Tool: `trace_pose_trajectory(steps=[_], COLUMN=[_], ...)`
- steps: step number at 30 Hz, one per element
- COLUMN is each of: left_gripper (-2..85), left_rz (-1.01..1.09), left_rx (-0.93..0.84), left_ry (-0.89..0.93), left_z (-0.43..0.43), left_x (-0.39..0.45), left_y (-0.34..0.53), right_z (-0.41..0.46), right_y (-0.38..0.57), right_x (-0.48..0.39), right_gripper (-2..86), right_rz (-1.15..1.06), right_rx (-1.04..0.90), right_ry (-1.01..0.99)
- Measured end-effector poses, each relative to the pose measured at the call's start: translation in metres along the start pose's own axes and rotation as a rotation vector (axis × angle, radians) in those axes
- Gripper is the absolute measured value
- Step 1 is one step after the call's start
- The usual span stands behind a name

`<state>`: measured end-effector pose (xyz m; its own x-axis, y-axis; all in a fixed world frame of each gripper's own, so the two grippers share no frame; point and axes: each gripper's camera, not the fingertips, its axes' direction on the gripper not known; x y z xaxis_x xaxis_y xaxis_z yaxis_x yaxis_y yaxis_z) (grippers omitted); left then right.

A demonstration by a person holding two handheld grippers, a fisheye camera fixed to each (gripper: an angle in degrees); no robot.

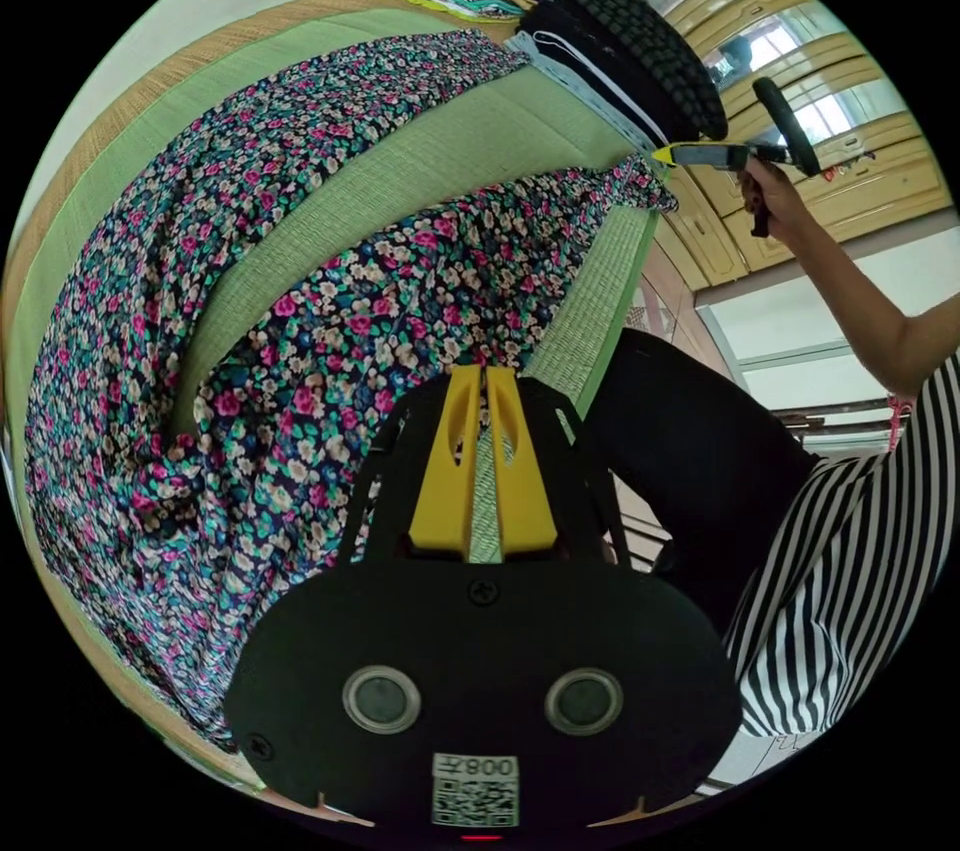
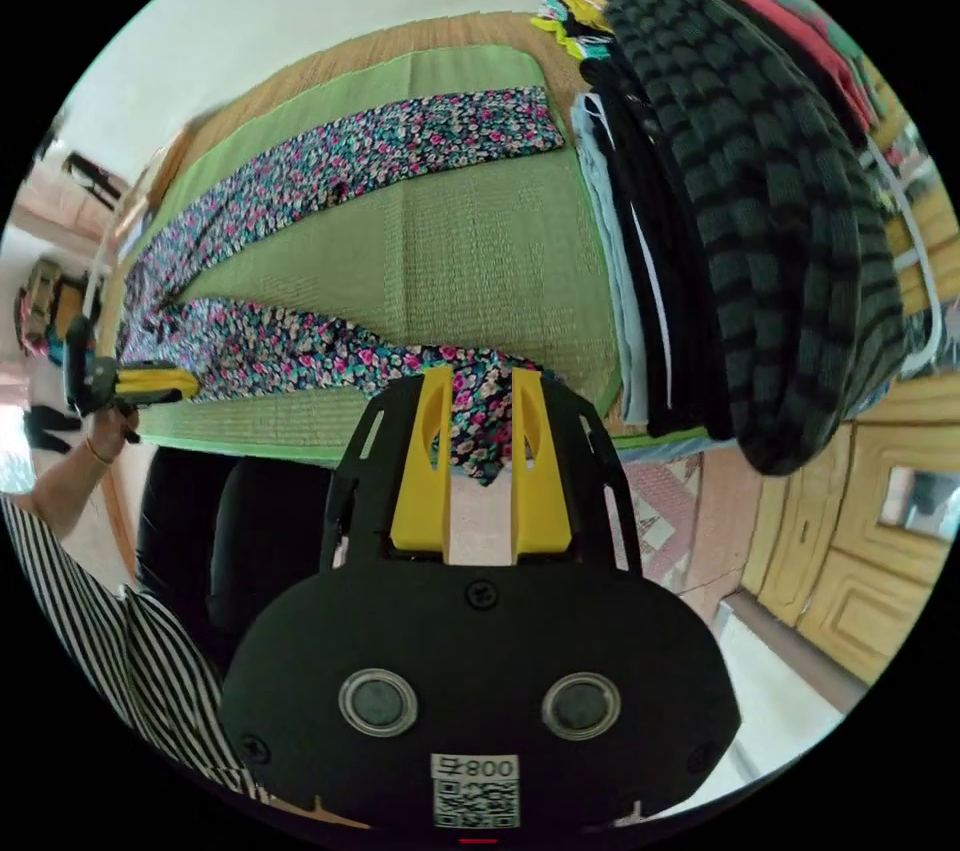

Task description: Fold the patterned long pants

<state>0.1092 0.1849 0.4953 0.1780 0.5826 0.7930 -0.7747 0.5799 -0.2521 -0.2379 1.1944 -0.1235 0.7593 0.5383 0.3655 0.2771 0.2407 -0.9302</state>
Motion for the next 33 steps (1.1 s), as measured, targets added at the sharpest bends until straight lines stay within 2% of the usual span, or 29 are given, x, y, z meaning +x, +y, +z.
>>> trace_pose_trajectory(steps=[2, 5, 12, 18, 23, 26, 30, 33], left_gripper=[0.7, 0.6, 0.4, 0.2, 0.3, 0.4, 0.5, 0.5], left_rz=[0.005, 0.005, 0.003, -0.043, -0.082, -0.056, -0.038, -0.045], left_rx=[-0.01, -0.02, -0.033, 0.053, 0.243, 0.282, 0.22, 0.082], left_ry=[-0.005, -0.01, -0.011, 0.008, 0.06, 0.104, 0.155, 0.207], left_z=[0.002, 0.004, 0.007, -0.01, -0.049, -0.056, -0.032, 0.009], left_x=[0.0, -0.001, -0.006, -0.02, -0.033, -0.034, -0.033, -0.035], left_y=[-0.005, -0.011, -0.022, -0.03, -0.03, -0.029, -0.034, -0.041], right_z=[0.002, 0.012, 0.037, -0.004, -0.095, -0.11, -0.059, 0.005], right_y=[-0.008, -0.016, -0.033, -0.055, -0.065, -0.05, -0.03, -0.017], right_x=[-0.017, -0.025, -0.021, -0.021, -0.025, -0.013, 0.015, 0.052], right_gripper=[10.0, 9.5, 2.9, 0.4, 0.3, 0.8, 2.2, 3.7], right_rz=[-0.148, -0.271, -0.339, -0.348, -0.371, -0.335, -0.226, -0.045], right_rx=[-0.024, -0.071, -0.17, -0.062, 0.23, 0.298, 0.182, -0.036], right_ry=[0.111, 0.121, 0.084, 0.054, 0.108, 0.1, 0.102, 0.107])
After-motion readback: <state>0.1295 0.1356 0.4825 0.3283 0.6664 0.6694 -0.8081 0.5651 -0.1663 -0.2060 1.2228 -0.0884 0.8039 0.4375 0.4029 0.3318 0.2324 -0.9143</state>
